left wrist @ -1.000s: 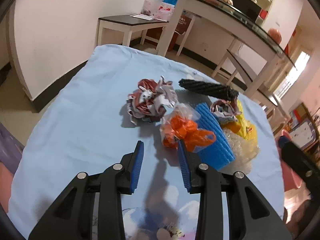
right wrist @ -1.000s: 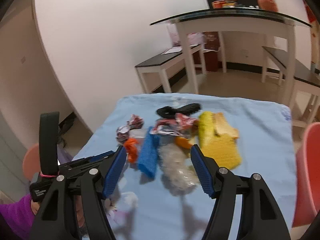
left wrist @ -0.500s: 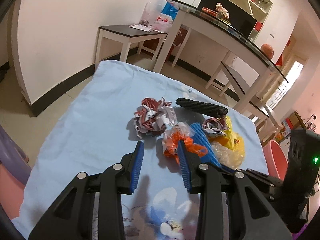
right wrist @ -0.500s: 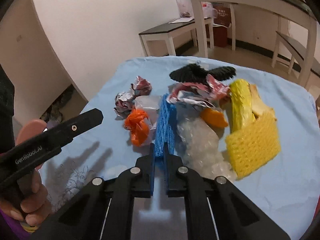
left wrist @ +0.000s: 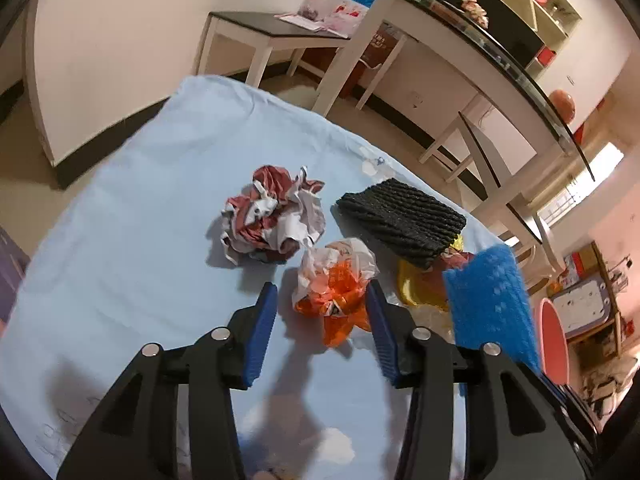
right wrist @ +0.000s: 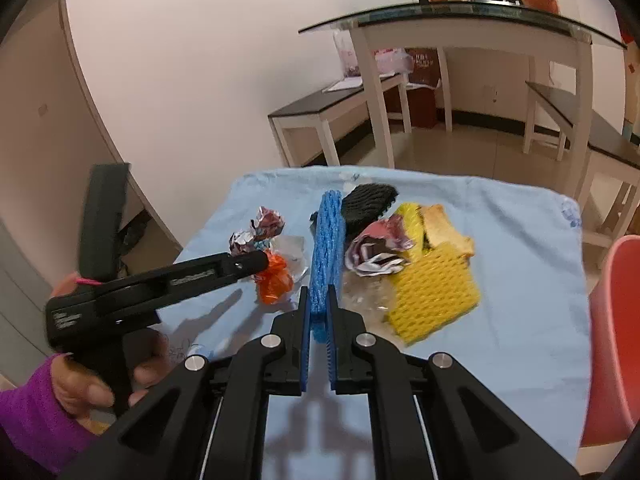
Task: Collect trash
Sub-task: 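Grasp the orange wrapper with the left tool while the right tool holds the blue net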
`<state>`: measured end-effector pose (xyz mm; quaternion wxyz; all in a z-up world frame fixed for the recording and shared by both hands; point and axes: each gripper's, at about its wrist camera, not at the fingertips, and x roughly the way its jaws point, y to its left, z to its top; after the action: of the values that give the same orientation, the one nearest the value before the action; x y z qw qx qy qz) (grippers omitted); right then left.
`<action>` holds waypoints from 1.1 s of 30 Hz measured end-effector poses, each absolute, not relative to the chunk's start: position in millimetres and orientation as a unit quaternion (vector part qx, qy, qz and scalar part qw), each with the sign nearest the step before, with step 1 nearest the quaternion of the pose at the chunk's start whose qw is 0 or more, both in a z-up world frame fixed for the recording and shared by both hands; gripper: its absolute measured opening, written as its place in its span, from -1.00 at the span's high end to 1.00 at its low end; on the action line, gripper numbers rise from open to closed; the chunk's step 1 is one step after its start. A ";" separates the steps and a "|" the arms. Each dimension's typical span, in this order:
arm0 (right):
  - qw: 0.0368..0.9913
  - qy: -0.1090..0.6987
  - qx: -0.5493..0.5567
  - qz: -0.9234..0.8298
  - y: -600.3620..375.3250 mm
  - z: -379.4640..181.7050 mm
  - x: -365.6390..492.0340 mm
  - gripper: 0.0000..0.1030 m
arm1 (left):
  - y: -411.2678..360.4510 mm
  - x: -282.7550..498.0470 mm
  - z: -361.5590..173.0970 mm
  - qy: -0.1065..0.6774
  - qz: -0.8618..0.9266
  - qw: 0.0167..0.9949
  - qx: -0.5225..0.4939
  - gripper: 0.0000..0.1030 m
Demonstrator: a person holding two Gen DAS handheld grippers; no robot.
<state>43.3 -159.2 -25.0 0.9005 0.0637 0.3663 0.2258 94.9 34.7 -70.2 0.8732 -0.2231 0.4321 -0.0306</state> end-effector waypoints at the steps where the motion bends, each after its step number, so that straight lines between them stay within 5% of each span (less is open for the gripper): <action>1: 0.902 0.363 0.064 0.226 -162.8 -22.9 41.5 0.88 | 32.4 95.7 -71.7 0.438 -0.034 0.870 -0.226 0.10; 13: 0.910 0.351 0.081 0.207 -195.0 -17.7 30.0 0.88 | 18.5 100.4 -81.5 0.443 -0.035 0.865 -0.234 0.10; 16: 0.911 0.350 0.082 0.201 -201.5 -17.7 27.0 0.88 | 14.1 97.5 -79.7 0.435 -0.031 0.874 -0.215 0.24; 33: 0.923 0.321 0.093 0.191 -217.2 -2.6 2.0 0.88 | -12.3 46.4 -15.4 0.350 -0.007 0.931 -0.107 0.29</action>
<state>2.0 -217.2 -2.6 0.9231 0.0932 0.3205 0.1909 46.4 -12.3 -15.4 0.9307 -0.1070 0.3497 -0.0074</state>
